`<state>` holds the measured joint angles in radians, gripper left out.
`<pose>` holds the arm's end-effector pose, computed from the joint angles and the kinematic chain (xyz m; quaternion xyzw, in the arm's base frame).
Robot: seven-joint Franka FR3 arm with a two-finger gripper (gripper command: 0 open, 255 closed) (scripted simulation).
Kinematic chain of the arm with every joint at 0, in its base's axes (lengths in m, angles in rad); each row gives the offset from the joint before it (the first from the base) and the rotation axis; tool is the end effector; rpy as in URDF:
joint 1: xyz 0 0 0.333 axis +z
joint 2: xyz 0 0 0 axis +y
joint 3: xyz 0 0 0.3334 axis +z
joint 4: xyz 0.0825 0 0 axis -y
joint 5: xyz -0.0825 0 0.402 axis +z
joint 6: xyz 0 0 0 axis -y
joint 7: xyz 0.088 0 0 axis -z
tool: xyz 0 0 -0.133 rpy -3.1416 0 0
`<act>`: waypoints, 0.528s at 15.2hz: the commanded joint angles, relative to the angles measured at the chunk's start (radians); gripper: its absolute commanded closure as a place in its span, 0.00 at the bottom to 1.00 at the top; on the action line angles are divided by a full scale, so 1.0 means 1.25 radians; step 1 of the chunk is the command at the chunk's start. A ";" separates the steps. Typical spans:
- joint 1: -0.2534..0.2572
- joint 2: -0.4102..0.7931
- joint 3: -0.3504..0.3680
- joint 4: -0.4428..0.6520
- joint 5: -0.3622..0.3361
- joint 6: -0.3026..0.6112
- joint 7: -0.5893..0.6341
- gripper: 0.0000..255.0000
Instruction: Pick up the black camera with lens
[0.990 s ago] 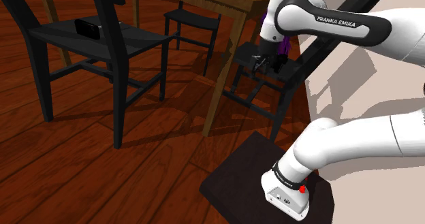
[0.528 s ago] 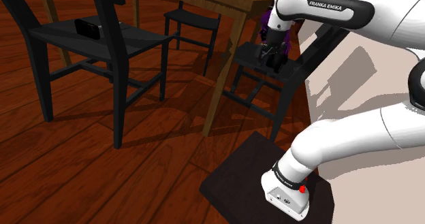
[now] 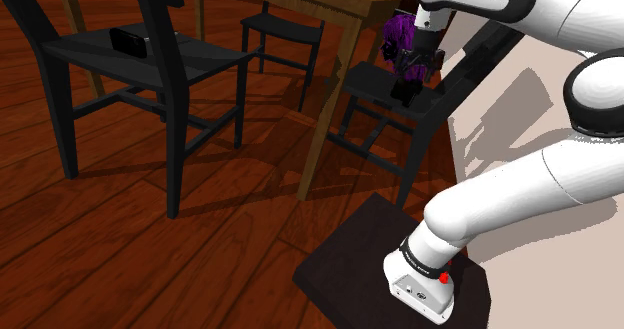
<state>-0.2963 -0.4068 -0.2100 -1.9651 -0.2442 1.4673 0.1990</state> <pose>0.3458 -0.2497 0.6159 0.9356 -0.3403 -0.0605 0.0726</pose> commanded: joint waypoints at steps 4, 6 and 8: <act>-0.026 0.041 -0.027 0.040 -0.010 -0.004 0.017 0.00; -0.026 0.036 -0.028 0.014 -0.011 0.017 0.022 0.00; -0.027 0.032 -0.029 -0.012 -0.012 0.038 0.026 0.00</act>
<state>-0.3295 -0.3619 -0.2468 -1.9594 -0.2582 1.4998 0.2265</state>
